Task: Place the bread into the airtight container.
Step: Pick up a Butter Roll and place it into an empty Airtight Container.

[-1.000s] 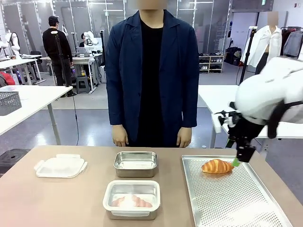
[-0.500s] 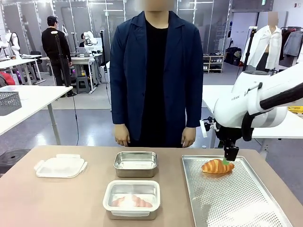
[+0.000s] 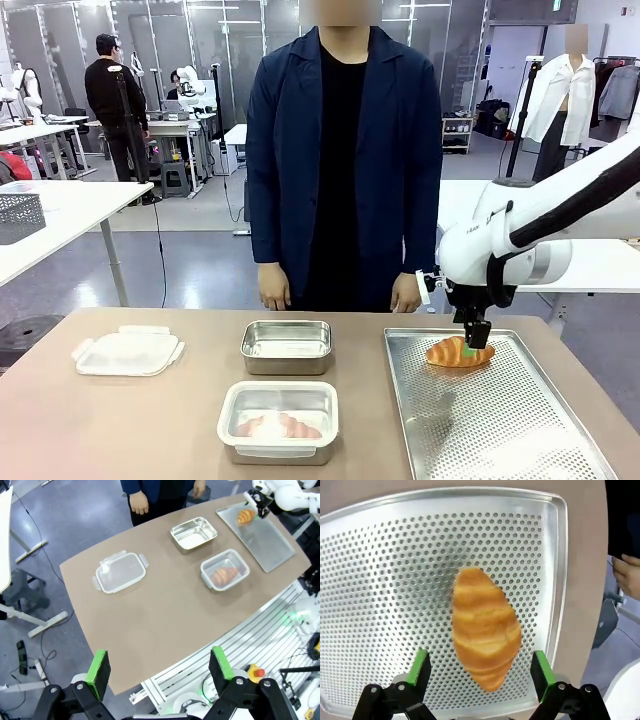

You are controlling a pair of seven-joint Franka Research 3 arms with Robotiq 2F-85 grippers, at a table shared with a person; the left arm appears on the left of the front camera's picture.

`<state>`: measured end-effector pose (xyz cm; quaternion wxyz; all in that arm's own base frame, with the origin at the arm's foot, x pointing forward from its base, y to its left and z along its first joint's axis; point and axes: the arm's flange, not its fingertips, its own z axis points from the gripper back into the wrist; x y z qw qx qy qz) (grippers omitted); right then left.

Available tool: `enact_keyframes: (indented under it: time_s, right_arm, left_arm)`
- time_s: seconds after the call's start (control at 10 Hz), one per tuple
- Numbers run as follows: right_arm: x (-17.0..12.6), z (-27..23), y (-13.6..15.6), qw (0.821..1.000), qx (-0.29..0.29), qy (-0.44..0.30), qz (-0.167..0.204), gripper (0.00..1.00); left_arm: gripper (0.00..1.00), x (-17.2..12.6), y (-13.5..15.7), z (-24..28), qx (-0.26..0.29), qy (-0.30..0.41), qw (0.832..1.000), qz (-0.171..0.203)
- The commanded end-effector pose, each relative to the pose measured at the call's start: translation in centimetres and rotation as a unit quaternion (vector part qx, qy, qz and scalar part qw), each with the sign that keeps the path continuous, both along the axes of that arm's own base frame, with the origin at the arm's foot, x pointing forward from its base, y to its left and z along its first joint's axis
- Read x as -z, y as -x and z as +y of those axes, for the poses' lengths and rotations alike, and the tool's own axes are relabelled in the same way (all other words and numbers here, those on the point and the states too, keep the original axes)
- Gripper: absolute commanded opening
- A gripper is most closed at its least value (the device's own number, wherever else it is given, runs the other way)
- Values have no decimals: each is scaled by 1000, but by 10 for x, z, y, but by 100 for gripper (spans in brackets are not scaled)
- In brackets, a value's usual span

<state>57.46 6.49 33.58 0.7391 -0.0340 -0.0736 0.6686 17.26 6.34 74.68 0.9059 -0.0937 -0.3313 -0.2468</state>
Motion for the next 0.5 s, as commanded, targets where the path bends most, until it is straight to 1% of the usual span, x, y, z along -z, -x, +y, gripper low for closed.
enact_keyframes:
  time_s: [0.0,0.1,0.4]
  right_arm:
    - [12,1,-12,1000,-21,10,-19,100]
    - [21,2,-16,999,-28,21,-20,100]
    - [37,1,-26,1000,-27,3,-4,100]
  left_arm:
    - [100,-2,-1,-2,4,1,1000,-6]
    - [100,-2,-1,-2,4,1,1000,-6]
    - [100,-2,-1,-2,4,1,1000,-6]
